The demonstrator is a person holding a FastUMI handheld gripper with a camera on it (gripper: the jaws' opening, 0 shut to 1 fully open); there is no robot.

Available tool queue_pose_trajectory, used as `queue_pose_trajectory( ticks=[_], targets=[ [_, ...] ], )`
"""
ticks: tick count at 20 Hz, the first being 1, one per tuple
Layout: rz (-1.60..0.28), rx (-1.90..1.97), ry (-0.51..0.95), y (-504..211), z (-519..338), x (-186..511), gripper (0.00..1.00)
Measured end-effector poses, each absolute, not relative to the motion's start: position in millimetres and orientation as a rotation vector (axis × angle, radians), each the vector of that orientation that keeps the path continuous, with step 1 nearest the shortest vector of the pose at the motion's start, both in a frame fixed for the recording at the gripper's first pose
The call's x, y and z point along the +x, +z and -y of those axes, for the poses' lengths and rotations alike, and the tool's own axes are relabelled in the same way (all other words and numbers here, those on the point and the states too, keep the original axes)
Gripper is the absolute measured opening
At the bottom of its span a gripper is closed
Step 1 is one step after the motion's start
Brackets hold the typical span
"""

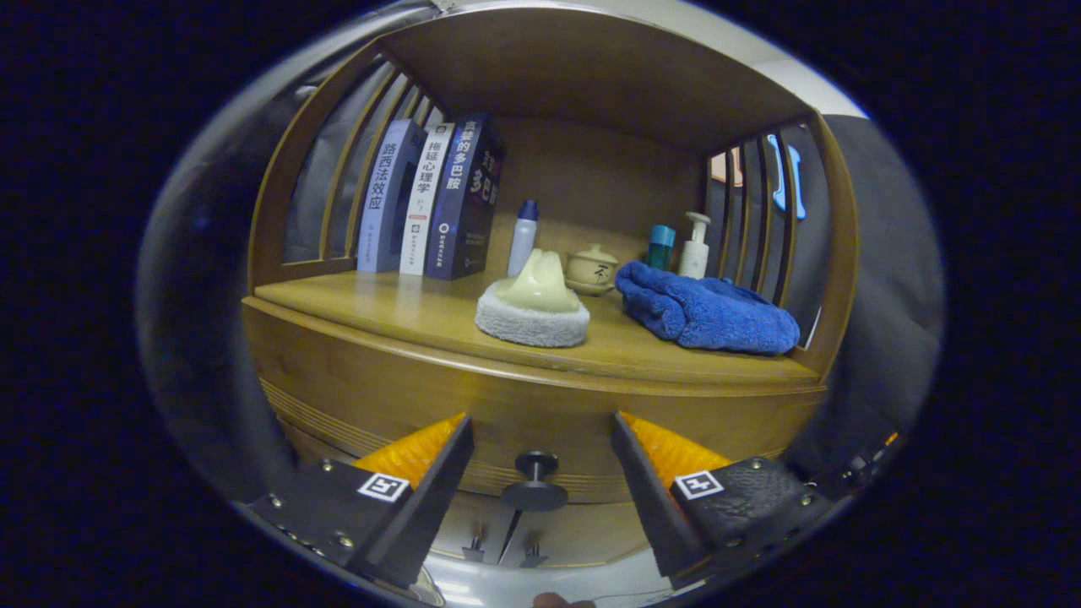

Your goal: Pull open the drawer, take out the items inside it, and place them on the countertop above the cabinet.

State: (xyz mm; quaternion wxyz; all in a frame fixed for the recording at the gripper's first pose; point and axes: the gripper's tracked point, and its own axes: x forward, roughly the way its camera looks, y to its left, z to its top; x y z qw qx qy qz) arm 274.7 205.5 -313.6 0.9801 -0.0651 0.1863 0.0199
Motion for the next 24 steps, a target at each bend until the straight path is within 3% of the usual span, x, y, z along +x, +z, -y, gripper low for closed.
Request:
queue_pose_trajectory(
  ticks=[13, 24],
  targets=[
    [-0.116, -0.047, 0.097, -141, -186, 245, 0.98],
    [-0.082, 0.001, 0.099, -85, -123, 171, 0.98]
  ],
)
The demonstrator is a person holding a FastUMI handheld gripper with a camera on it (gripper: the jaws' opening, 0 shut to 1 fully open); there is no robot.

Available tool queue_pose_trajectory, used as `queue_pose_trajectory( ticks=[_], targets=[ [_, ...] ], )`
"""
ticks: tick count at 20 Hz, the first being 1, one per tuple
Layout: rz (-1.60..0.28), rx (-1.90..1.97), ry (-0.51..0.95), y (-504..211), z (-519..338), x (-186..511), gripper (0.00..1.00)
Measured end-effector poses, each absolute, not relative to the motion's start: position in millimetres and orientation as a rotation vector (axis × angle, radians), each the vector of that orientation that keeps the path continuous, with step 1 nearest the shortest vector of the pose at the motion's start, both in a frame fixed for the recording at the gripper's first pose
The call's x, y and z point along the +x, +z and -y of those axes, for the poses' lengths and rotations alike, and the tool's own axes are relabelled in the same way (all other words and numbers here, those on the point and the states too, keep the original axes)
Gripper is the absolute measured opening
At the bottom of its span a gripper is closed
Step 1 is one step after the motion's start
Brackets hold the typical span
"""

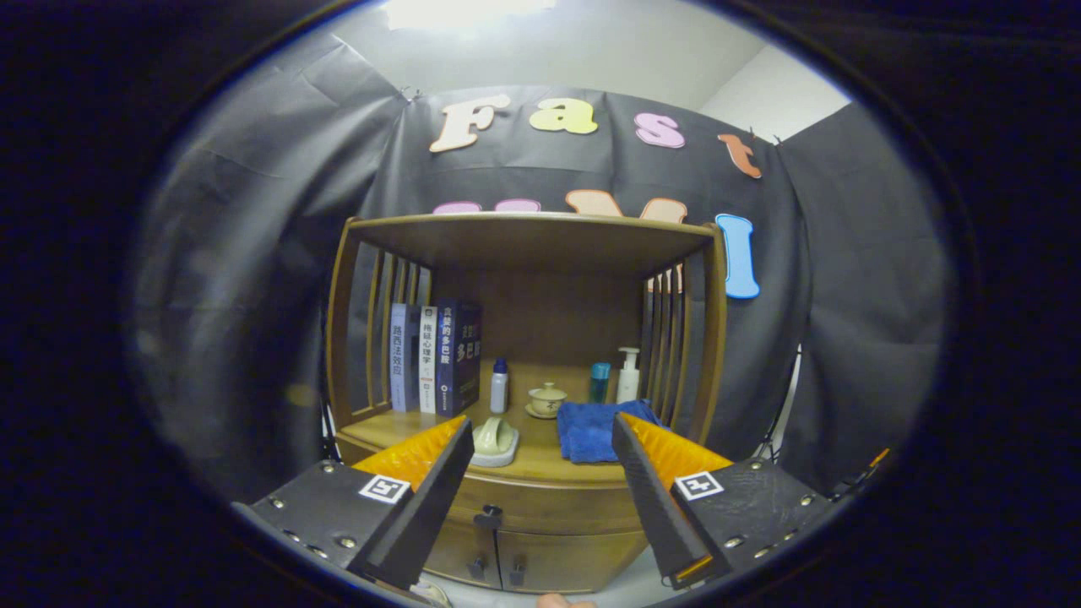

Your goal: Pull open the drawer, take out the items inside it, and place them on the countertop above the cabinet.

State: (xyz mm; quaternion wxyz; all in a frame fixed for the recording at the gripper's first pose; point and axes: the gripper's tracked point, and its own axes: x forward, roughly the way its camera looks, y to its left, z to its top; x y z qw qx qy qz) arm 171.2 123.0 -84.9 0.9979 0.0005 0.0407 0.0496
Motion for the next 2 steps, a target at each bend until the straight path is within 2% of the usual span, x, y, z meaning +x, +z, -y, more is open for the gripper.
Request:
queue_pose_trajectory(
  ticks=[2],
  targets=[
    [-0.079, -0.002, 0.108, -84.3, -115.5, 157.0, 0.98]
  ],
)
